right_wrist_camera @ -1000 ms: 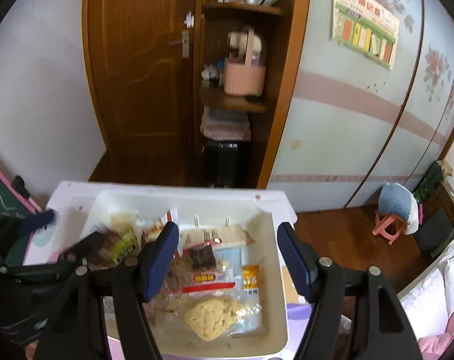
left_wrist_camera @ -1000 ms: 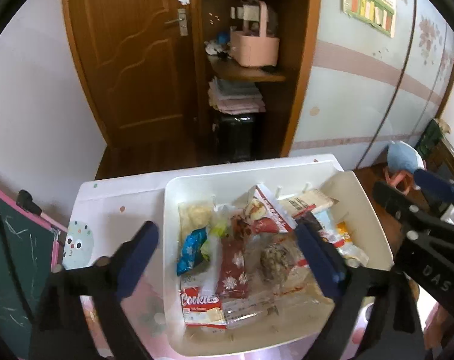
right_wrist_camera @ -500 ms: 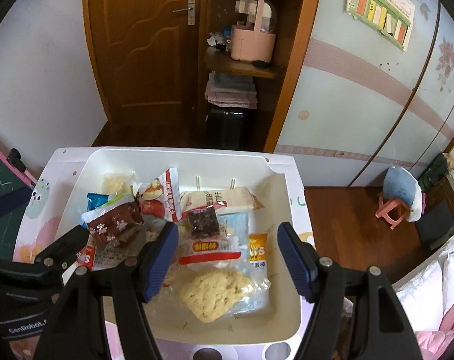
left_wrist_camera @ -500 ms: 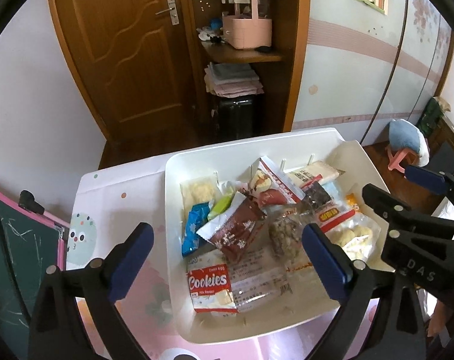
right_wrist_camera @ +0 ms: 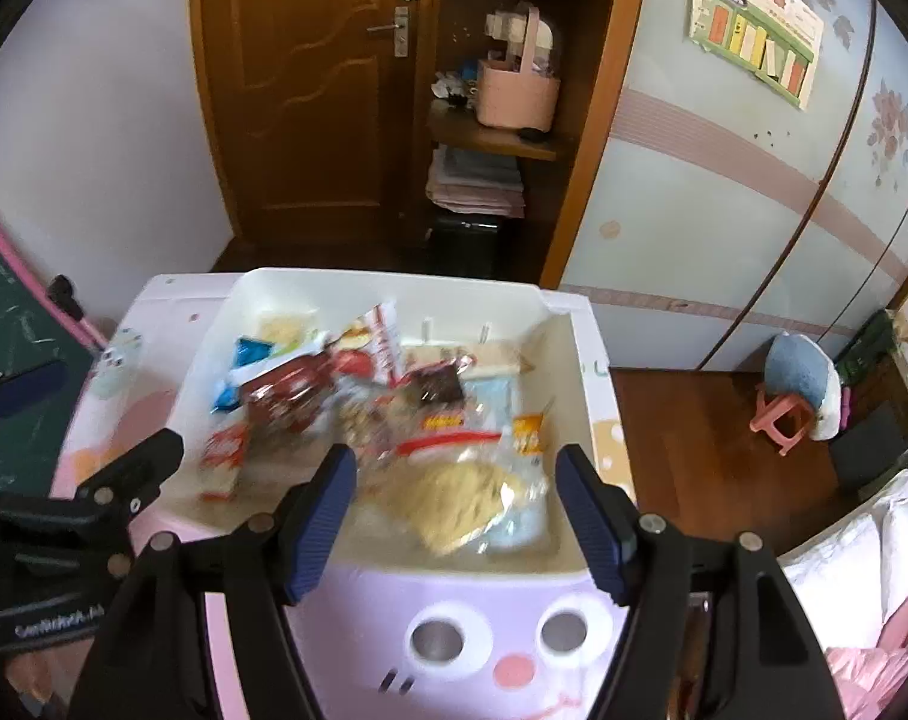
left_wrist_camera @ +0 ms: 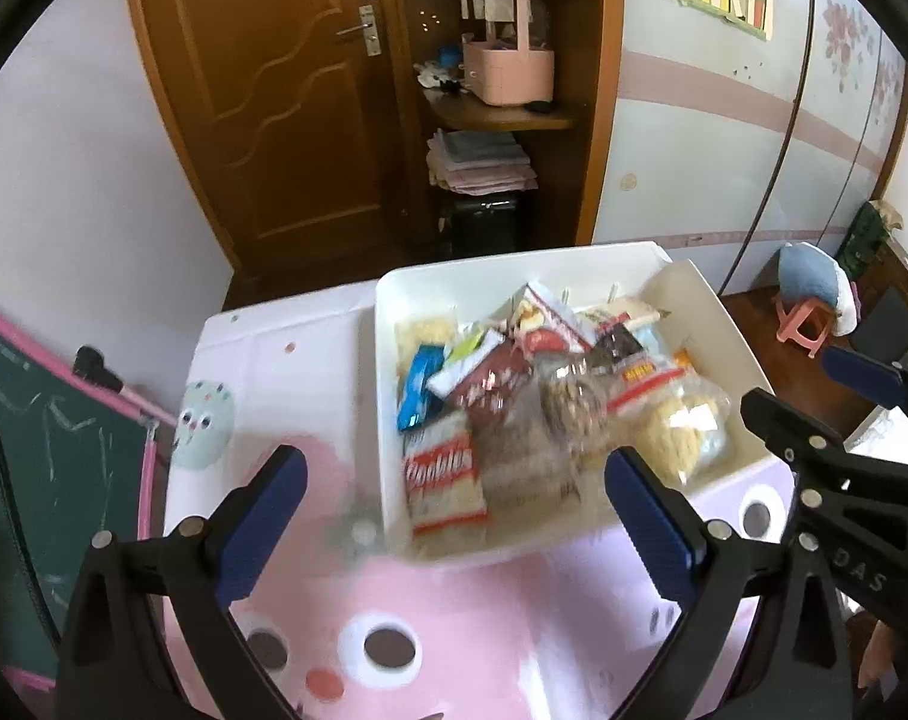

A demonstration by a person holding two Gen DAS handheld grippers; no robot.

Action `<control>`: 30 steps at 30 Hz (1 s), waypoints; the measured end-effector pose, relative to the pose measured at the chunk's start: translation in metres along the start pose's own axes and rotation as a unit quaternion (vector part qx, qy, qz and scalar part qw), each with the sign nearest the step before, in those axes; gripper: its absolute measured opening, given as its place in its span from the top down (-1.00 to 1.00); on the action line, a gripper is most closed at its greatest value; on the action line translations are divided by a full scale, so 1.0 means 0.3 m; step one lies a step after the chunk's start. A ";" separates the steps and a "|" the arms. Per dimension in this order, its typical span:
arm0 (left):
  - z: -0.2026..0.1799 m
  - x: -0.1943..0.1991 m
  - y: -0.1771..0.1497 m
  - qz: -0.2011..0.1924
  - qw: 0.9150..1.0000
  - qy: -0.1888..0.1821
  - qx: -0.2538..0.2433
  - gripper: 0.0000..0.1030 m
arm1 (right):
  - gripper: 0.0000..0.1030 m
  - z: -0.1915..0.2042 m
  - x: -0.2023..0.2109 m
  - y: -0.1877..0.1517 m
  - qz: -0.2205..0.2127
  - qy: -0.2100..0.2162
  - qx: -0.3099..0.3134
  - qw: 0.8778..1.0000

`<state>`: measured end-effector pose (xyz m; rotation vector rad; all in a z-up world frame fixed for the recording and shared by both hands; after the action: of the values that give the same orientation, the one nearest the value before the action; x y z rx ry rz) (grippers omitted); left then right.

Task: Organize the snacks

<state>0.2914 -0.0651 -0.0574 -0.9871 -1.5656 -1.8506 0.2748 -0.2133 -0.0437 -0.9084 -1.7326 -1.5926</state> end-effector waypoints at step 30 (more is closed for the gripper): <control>0.041 0.648 -0.662 -0.055 0.998 0.031 0.027 -0.99 | -0.35 0.145 0.613 -0.637 -0.057 0.058 -0.043 0.996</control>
<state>0.0232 -0.0008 -0.0210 -0.8259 -1.6524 -1.8844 0.0132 -0.1628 -0.0091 -0.7524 -1.6739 -1.7695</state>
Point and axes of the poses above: each gripper's, at about its wrist camera, not at the fingertips, and x roughly against the way its jaws point, z to its left, y to its top, the point moved 5 cm from there along -x, roughly the way its jaws point, and after that the axes turned 1 degree about y, right-handed, at the moved point
